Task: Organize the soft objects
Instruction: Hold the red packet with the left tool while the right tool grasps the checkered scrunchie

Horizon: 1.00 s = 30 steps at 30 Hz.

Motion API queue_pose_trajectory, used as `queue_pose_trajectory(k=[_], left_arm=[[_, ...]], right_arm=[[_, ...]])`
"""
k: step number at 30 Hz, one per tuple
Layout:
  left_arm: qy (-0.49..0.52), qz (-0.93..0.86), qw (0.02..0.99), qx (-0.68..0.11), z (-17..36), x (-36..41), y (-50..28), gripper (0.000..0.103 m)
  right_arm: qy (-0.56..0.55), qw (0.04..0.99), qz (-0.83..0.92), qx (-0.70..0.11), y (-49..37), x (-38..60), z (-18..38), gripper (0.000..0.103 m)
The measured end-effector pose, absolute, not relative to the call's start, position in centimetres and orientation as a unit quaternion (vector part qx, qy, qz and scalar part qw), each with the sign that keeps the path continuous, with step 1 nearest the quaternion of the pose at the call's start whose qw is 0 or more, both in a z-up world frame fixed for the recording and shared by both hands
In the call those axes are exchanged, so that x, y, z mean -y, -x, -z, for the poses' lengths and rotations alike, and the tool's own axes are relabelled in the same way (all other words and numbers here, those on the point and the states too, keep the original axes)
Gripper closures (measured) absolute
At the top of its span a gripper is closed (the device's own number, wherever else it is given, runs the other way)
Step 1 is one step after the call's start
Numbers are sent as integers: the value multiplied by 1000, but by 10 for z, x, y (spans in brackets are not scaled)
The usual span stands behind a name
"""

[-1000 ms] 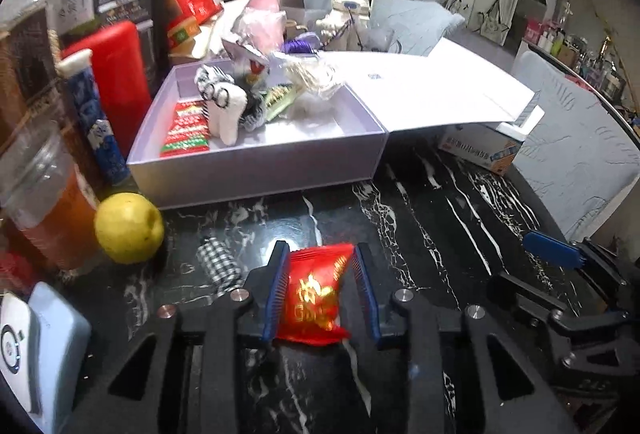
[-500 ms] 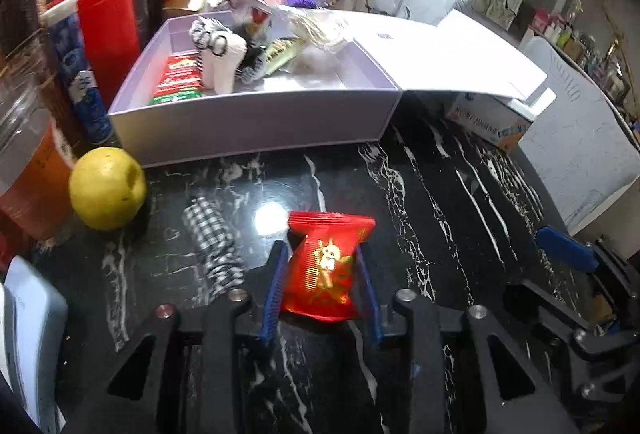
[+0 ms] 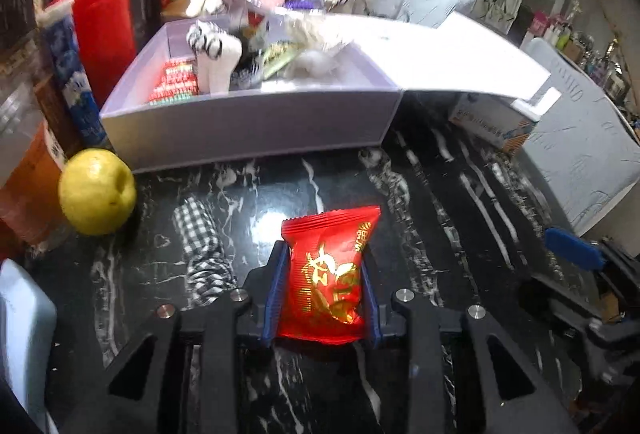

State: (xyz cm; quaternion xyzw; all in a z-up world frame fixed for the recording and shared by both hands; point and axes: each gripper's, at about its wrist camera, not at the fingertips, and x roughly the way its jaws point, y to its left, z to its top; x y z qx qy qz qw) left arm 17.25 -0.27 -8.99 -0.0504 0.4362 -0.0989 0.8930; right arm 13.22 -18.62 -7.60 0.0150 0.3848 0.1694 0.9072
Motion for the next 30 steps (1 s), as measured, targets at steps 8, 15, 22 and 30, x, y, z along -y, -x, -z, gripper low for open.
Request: queue_pose_trajectory(k=[8,15,22,30], left_arm=[[70,83,911,-397,52,-26,-143,70],[85,16,918,-387,55,-73,-123,70],[125,0,905,-407,78,-107,-120,70],[134,0,907,-399,79,-118,-118,70]], right_arm=[[-12,901,-191,-389,-137,170,77,28],[7,892,-231,-389,-142,132,77,28],[32,878,-265,-397,-148,83,83,28],[39,859,-296,-417,-168,38,93,34]])
